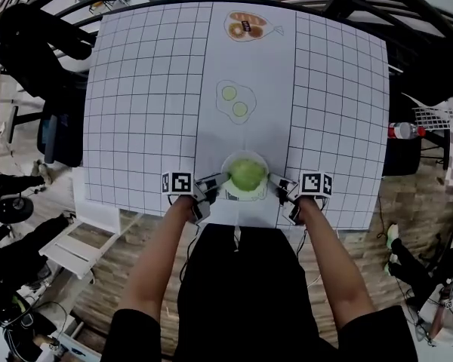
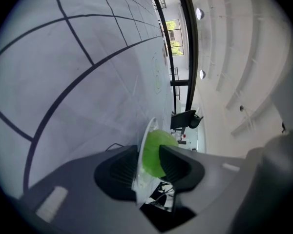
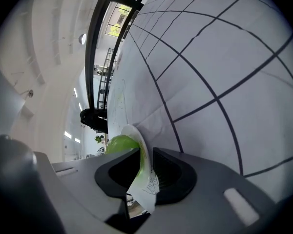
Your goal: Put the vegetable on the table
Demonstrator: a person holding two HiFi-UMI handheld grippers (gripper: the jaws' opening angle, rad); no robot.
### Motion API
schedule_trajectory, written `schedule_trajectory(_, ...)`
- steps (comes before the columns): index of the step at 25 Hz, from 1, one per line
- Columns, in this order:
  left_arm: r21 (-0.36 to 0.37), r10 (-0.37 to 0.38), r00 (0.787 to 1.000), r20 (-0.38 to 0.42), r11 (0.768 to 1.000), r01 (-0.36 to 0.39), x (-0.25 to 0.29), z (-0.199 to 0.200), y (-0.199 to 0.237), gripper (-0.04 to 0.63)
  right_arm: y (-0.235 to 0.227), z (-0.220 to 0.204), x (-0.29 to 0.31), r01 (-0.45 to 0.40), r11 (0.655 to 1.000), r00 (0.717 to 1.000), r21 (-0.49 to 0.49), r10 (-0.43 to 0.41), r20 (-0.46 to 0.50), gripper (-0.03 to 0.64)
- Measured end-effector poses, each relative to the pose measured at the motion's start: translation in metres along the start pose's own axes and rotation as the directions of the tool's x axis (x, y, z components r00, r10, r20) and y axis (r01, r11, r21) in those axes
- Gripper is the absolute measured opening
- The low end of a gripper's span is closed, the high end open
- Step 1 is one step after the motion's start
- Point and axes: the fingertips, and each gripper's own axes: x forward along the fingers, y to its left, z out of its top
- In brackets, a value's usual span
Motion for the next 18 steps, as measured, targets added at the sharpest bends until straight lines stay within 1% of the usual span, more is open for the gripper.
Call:
schedule_trajectory(3,0.003,-0.012,1.000,0.011,1.000,0.012,0.000,-0.002,-0.005,0.184,-0.003,-0.002,-0.003,0.008,1.000,1.000,-0.017,-0.007,0.022,0.075)
schedule_trajectory(7,0.038,-0.001,1.000,-0.006,0.999,0.001,0.000,-0.004,-0.007,0.218,-0.003,-0.004,-0.004,0.021,0.999,0.998,-0.038,-0.019,0.055,0.074)
schedule_trajectory(10,0.073,0.011,1.000,-0.013,0.997,-0.010,-0.005,-0.006,-0.006,0.233,-0.002,-0.009,-0.005,0.020,0.999,0.998,-0.047,-0.017,0.063,0.074)
schedule_trajectory(12,0.074,-0.004,1.000,-0.017,0.997,0.005,-0.011,-0.008,-0.006,0.238,0.000,-0.012,-0.008,0.017,0.998,0.997,-0.062,-0.012,0.071,0.078)
schedule_trajectory(14,0.070,-0.018,1.000,-0.004,0.997,0.018,-0.020,-0.008,-0.005,0.236,0.003,-0.015,-0.010,0.011,0.997,0.996,-0.074,-0.005,0.085,0.077)
schedule_trajectory(18,0.091,-0.011,1.000,0.016,0.996,0.010,-0.036,-0.011,-0.007,0.227,0.015,-0.020,-0.016,-0.007,0.995,0.994,-0.103,0.018,0.109,0.077)
